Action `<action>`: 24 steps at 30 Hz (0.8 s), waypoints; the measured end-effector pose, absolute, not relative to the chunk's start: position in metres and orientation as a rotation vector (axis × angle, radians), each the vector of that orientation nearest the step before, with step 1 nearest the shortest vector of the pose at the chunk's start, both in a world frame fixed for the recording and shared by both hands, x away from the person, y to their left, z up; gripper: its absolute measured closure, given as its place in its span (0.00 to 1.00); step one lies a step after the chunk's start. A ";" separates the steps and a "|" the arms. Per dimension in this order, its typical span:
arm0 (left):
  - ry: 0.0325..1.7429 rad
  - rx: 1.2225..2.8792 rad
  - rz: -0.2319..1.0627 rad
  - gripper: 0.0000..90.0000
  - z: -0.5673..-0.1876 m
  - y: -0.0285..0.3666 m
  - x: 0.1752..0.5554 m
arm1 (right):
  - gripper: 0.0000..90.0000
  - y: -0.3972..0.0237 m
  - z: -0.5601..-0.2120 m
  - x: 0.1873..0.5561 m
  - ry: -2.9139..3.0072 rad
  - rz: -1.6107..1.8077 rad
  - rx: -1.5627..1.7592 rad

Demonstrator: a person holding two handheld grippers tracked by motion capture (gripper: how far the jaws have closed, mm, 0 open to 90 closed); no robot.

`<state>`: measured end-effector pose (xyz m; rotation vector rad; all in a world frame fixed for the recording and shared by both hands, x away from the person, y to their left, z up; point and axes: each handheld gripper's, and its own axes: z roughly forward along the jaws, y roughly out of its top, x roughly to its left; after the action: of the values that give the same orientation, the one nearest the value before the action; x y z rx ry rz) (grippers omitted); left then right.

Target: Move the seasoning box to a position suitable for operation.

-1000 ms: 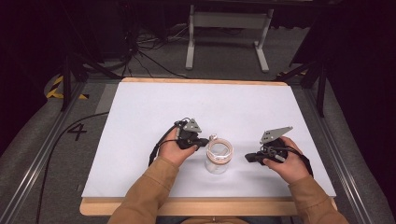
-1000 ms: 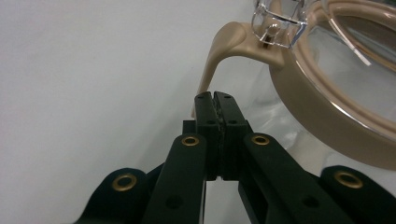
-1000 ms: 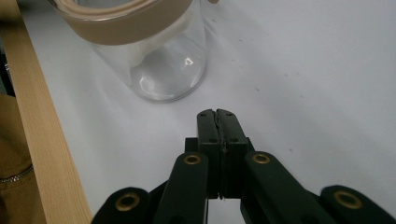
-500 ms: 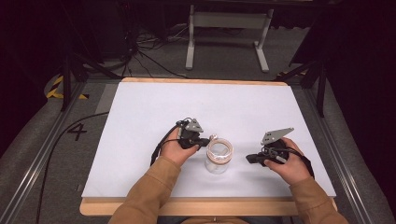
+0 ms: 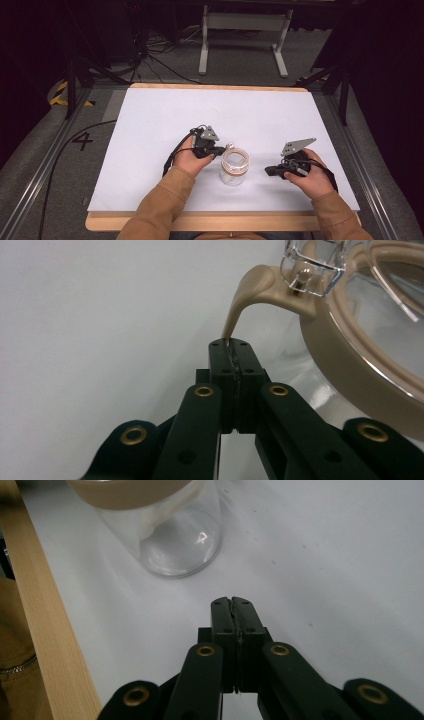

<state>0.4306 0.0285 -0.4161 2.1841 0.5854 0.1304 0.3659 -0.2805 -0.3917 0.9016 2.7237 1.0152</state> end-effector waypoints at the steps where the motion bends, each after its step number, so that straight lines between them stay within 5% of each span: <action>1: 0.588 2.177 0.120 1.00 -0.417 0.028 0.432 | 1.00 -0.281 -0.392 0.366 2.724 1.015 0.902; 24: 0.532 2.166 0.053 1.00 -0.412 0.012 0.450 | 1.00 -0.307 -0.394 0.347 2.664 1.005 1.004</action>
<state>0.4501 0.0124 -0.4122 2.1658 0.5315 0.0529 0.3474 -0.3066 -0.3943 1.0038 2.6643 1.0055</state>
